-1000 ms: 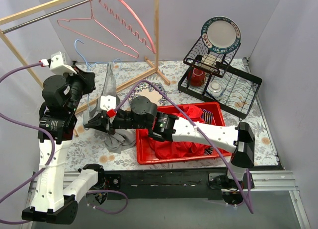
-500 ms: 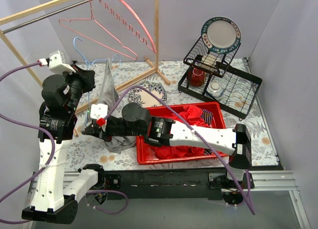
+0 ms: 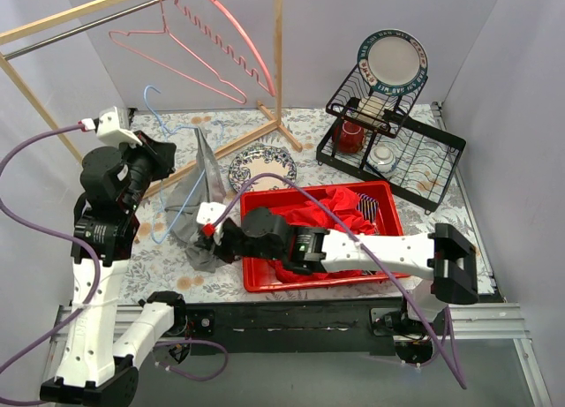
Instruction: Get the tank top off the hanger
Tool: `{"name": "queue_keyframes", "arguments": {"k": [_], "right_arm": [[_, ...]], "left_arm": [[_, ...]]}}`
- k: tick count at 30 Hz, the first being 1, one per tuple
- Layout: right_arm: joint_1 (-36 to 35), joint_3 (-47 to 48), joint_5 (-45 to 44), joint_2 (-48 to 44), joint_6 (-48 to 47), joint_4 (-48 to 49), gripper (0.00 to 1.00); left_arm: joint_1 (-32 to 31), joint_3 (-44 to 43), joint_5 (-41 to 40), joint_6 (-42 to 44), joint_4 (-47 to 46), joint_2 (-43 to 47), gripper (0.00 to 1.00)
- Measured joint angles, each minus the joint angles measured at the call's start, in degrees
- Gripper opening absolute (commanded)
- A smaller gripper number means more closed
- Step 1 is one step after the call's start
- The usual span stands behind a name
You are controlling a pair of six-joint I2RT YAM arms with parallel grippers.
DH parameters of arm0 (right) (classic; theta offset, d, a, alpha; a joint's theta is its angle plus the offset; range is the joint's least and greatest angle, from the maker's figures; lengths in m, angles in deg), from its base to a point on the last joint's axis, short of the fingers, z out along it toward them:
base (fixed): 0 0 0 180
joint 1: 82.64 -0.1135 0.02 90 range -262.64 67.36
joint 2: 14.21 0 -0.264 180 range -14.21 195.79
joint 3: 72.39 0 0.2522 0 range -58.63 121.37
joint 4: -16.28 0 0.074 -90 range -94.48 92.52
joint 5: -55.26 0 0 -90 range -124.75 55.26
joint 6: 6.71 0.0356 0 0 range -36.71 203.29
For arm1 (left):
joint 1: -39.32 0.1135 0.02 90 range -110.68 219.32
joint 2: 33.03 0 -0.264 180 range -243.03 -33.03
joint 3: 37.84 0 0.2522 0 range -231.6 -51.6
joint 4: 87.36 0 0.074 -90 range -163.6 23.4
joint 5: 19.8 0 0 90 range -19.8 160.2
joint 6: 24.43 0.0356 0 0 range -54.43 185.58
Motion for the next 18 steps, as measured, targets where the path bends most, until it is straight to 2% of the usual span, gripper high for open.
{"name": "queue_keyframes", "arguments": {"k": [3,4,5,8,9,10,12,14,16,18], "right_arm": [[2.8,-4.61,-1.64,-4.0,1.9,3.21,0.01],[4.2,-5.79,-1.84,-5.14,2.71,4.09,0.06],[5.68,-6.82,-2.03,-6.08,3.39,5.07,0.2],[9.92,-9.46,-2.6,-7.93,5.35,8.17,0.37],[11.1,-10.14,-2.64,-8.31,5.64,9.01,0.39],[11.93,-10.64,-2.75,-8.55,5.9,9.44,0.4],[13.14,-11.13,-3.41,-8.87,6.08,9.73,0.18],[13.99,-11.43,-4.5,-9.31,6.54,10.12,0.06],[14.99,-12.26,-5.25,-10.01,7.54,10.69,0.06],[16.04,-13.14,-5.49,-10.62,8.44,11.3,0.25]], "left_arm": [[0.0,3.08,2.4,-0.07,0.74,2.69,0.0],[0.0,3.89,3.39,-0.26,0.9,3.54,0.0],[0.0,4.74,4.55,-0.44,0.85,4.52,0.0],[0.0,6.47,7.32,-0.76,0.81,7.04,0.0],[0.0,6.99,8.24,-0.87,0.76,7.82,0.0],[0.0,7.56,9.07,-0.9,0.72,8.59,0.0],[-0.02,8.68,10.51,-0.66,0.39,9.86,0.0],[-0.02,10.1,11.23,-0.46,0.04,10.73,0.0],[-0.02,10.97,11.69,-0.24,0.0,10.93,0.0],[-0.2,11.32,12.2,-0.04,0.0,10.82,0.0]]}}
